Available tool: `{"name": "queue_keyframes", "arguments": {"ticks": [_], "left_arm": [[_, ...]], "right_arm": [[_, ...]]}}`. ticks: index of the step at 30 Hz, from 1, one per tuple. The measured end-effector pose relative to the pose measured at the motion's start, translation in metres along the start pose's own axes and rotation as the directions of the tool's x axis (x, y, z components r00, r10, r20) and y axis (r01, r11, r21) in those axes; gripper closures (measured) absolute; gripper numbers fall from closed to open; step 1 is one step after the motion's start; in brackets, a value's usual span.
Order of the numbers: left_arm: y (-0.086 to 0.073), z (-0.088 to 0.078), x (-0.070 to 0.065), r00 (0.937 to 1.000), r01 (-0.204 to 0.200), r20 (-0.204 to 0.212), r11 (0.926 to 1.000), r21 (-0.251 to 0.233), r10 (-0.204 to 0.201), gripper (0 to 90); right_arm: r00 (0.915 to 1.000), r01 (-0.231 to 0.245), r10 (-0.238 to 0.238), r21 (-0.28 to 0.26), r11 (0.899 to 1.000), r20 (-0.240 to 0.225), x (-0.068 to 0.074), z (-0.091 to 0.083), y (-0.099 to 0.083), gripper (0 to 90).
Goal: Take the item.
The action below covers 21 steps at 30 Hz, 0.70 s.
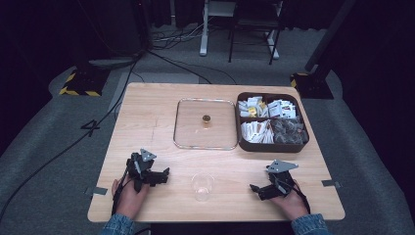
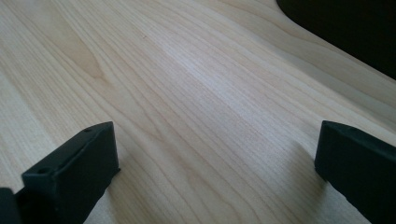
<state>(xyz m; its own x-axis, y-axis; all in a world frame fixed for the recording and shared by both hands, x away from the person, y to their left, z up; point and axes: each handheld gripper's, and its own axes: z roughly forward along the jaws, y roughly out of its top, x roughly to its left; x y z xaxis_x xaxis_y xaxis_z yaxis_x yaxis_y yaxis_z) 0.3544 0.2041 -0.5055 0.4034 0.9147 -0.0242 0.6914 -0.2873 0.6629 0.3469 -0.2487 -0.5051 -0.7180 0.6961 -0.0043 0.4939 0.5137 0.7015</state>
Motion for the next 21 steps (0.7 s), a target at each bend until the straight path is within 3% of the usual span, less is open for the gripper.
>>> {"name": "queue_keyframes", "arguments": {"ticks": [10, 12, 17, 21], "left_arm": [[0.0003, 0.0002, 0.0003, 1.0000, -0.003, 0.001, 1.0000, 0.000, 0.003, 0.0], [0.0004, 0.0004, 0.0003, 1.0000, -0.003, 0.000, 1.0000, 0.000, 0.003, 0.0], [0.0009, 0.0009, 0.0003, 1.0000, -0.004, 0.000, 1.0000, -0.002, 0.004, 0.0], [0.0011, 0.0009, 0.0001, 1.0000, 0.000, 0.000, 1.0000, -0.001, 0.000, 0.0]], "right_arm": [[0.9999, -0.004, 0.003, 0.008, 1.000, 0.014, 0.0001, -0.0008, 0.0004, 0.0], [0.9994, 0.001, -0.001, 0.003, 1.000, 0.034, 0.0011, -0.0013, 0.0004, 0.0], [0.9980, -0.027, 0.026, 0.009, 1.000, 0.058, 0.0034, -0.0017, 0.0009, 0.0], [0.9982, -0.033, 0.032, 0.021, 0.999, 0.050, 0.0037, -0.0019, 0.0015, 0.0]]}}
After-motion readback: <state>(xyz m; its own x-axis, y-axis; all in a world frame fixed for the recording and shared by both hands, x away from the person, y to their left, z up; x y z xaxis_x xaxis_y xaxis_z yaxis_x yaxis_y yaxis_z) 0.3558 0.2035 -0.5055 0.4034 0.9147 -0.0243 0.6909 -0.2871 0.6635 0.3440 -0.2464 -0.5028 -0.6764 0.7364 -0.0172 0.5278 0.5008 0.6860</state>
